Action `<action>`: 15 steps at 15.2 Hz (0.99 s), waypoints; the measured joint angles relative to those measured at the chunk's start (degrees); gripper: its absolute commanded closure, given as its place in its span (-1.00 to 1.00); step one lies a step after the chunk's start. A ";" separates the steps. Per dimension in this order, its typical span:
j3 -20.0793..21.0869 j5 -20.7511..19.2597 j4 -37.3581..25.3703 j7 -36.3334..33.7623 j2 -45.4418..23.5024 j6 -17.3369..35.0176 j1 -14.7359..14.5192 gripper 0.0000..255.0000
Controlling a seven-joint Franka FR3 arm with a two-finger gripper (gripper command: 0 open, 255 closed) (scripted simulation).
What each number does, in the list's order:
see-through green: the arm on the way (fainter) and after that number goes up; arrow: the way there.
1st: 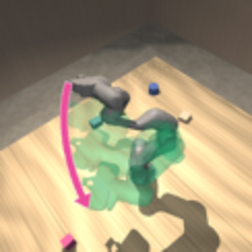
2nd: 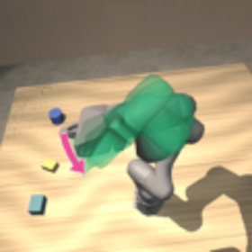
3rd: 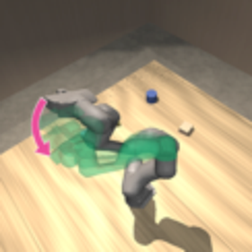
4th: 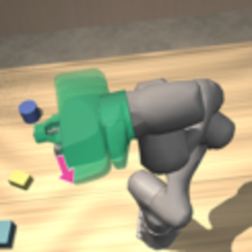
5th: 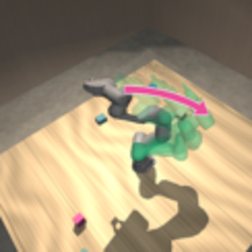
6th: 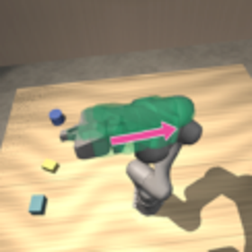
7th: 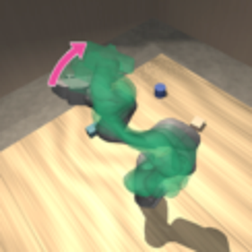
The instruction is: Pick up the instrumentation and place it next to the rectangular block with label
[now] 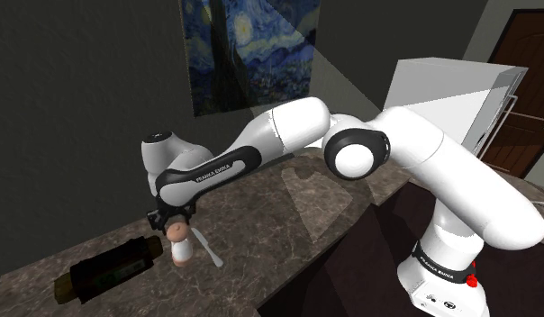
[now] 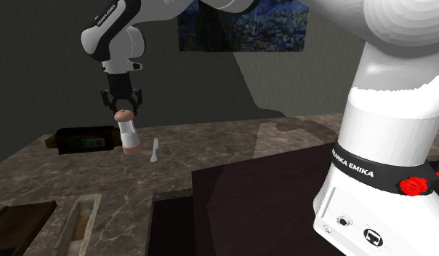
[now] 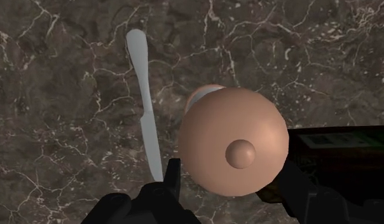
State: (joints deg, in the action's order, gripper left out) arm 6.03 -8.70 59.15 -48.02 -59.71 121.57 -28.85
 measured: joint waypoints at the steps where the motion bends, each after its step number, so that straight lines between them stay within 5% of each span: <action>1: 0.00 0.00 -0.01 0.00 0.00 0.00 0.00 -1.00; 15: 0.33 0.28 1.45 0.06 4.92 -3.45 0.10 -1.00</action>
State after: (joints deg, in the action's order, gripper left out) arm 6.36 -8.42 60.60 -47.97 -54.79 118.12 -28.76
